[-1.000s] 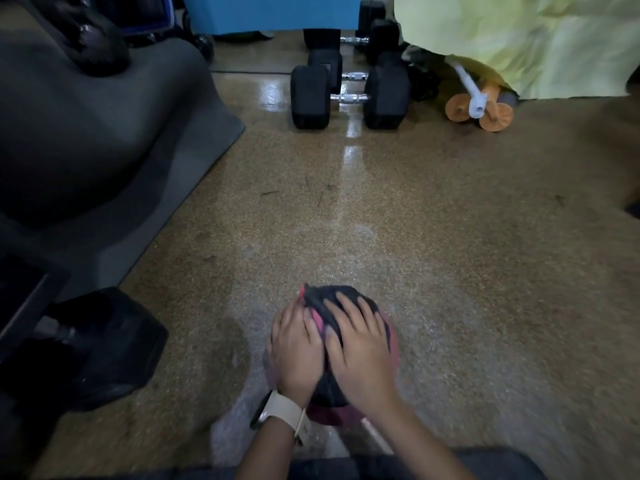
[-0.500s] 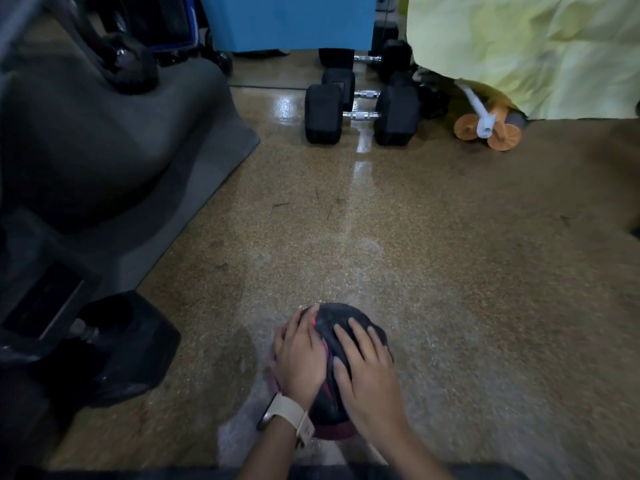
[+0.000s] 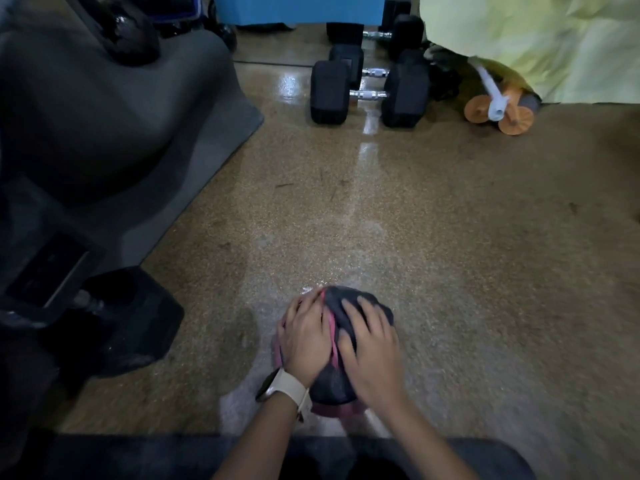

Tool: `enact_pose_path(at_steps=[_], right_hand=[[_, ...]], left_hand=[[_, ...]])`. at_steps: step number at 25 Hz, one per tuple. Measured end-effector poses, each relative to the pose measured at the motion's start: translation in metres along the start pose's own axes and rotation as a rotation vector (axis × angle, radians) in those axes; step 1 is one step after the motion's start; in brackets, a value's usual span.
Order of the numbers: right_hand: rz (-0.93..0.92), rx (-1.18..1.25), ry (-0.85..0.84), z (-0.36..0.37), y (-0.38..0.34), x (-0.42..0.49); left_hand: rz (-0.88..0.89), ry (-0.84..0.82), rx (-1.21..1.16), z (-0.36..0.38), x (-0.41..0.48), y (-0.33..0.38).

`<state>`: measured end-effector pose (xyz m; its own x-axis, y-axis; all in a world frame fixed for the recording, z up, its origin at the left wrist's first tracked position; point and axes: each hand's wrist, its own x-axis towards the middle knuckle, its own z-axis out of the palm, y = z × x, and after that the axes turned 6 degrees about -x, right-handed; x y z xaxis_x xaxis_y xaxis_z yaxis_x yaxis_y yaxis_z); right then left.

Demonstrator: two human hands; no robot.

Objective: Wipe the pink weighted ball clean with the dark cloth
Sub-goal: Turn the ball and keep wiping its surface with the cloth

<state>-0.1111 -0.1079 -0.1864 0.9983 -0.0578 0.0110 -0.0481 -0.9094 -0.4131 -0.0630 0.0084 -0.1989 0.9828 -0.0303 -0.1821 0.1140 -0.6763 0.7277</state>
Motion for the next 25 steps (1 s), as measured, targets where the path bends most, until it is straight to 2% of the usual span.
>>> enact_pose_path(at_steps=[2,4,7,9,12,13,15,17,20,22,25], right_hand=[[0.129,0.051,-0.092,-0.004,0.004,0.046],[0.239,0.070,-0.049,0.000,-0.005,0.049],[0.119,0.028,0.086,0.004,-0.024,-0.023],[0.044,0.029,0.043,0.001,-0.011,-0.019],[0.179,0.128,-0.109,-0.008,0.004,0.051],[0.232,0.175,-0.124,-0.008,0.008,0.066],[0.275,0.128,-0.051,-0.001,-0.001,0.054],[0.169,0.084,0.081,0.007,-0.015,-0.001],[0.013,0.072,0.096,0.012,-0.007,-0.042],[0.078,0.080,0.048,0.011,0.011,0.001],[0.304,0.206,-0.045,-0.002,0.020,0.067]], left_hand=[[-0.018,-0.027,0.021,0.001,-0.001,0.006],[-0.037,-0.039,0.016,0.000,0.000,0.011],[0.009,-0.068,-0.003,-0.002,0.010,0.003],[0.058,-0.079,0.000,0.000,0.013,-0.006],[0.095,-0.057,0.087,0.007,0.010,-0.004],[0.099,-0.041,0.109,0.008,0.008,0.000],[0.063,-0.019,0.072,0.005,0.008,0.006],[0.045,-0.028,0.004,0.003,0.017,0.005],[0.060,-0.045,-0.036,0.001,0.027,0.000],[0.033,-0.061,-0.015,0.001,0.022,0.001],[-0.037,-0.026,0.026,0.004,0.009,0.015]])
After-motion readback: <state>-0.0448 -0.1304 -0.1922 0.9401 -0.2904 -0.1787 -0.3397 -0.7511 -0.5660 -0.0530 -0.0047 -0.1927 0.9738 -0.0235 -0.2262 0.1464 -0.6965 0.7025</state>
